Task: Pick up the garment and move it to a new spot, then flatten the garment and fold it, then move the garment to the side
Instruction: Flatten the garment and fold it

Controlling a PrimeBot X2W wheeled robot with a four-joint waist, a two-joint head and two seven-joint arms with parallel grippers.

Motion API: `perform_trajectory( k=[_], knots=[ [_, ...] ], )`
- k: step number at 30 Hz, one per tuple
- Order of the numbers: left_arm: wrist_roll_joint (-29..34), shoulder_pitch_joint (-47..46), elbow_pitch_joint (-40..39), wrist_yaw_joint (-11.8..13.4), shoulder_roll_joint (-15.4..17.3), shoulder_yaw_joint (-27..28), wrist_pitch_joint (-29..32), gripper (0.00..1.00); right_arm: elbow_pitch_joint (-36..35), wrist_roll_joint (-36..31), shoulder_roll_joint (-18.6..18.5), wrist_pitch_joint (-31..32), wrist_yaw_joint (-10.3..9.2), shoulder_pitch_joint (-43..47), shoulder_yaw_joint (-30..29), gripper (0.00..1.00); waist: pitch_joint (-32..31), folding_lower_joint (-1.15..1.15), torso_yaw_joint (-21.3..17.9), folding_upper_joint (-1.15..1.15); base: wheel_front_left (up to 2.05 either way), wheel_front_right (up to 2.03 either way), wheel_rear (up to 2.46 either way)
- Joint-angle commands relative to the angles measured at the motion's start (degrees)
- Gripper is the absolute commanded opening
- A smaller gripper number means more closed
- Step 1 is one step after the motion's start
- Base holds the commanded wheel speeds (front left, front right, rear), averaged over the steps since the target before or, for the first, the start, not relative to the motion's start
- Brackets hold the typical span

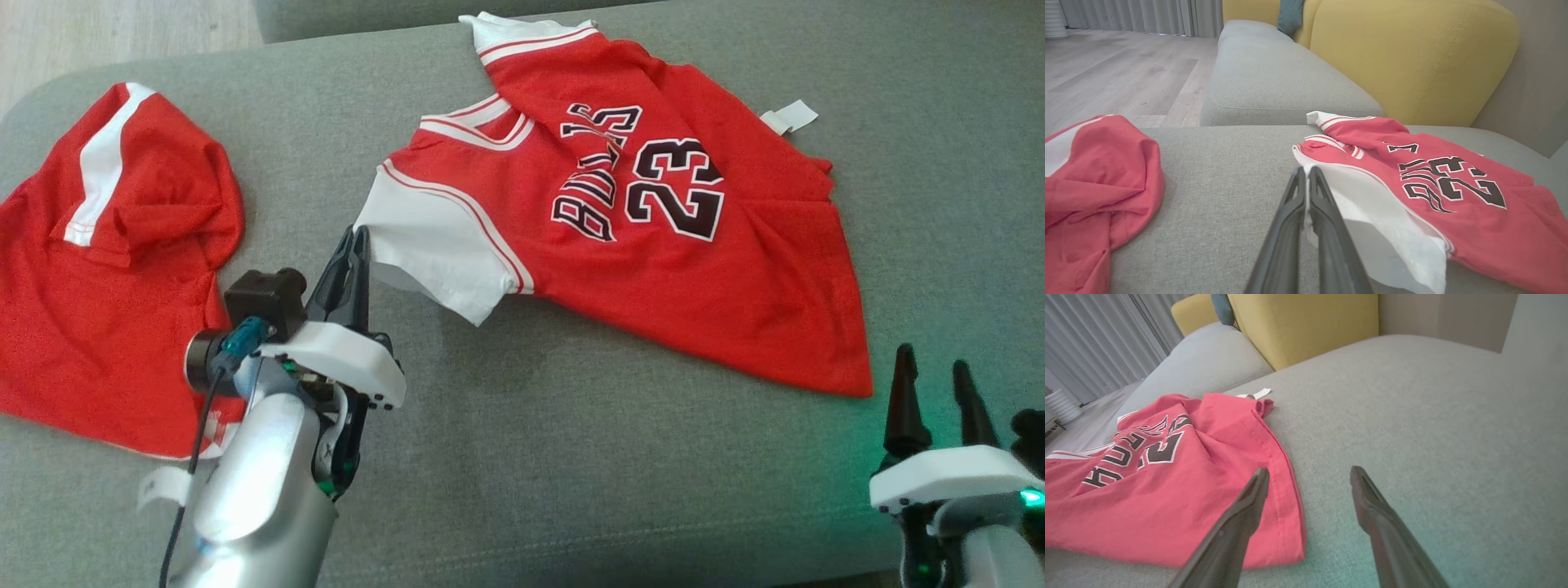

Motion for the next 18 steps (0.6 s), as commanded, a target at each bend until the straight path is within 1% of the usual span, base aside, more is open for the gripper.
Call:
perform_trajectory(
  k=[1, 9, 18],
  knots=[
    [0.57, -1.28, -2.21, 0.26, 1.32, 2.05, -0.70, 0.00, -1.08, 0.51, -0.37, 0.12, 0.43, -2.05, 1.25, 1.00, 0.01, 0.00, 0.05, 0.00, 0.00, 0.00, 0.00],
    [1.30, 0.02, -3.90, -0.13, 1.12, 2.30, -0.70, 0.00, 8.54, 4.02, -0.37, -0.18, 0.43, -4.78, 4.26, 1.00, 0.20, 0.00, 0.31, 0.00, 0.00, 0.00, 0.00],
    [1.78, -0.04, -4.91, -0.42, 0.94, 2.63, -0.71, 0.00, 18.83, 5.86, -0.37, -1.97, 0.43, -9.86, 6.23, 1.00, 0.77, 0.00, 0.98, 0.00, 0.00, 0.00, 0.00]
  ],
)
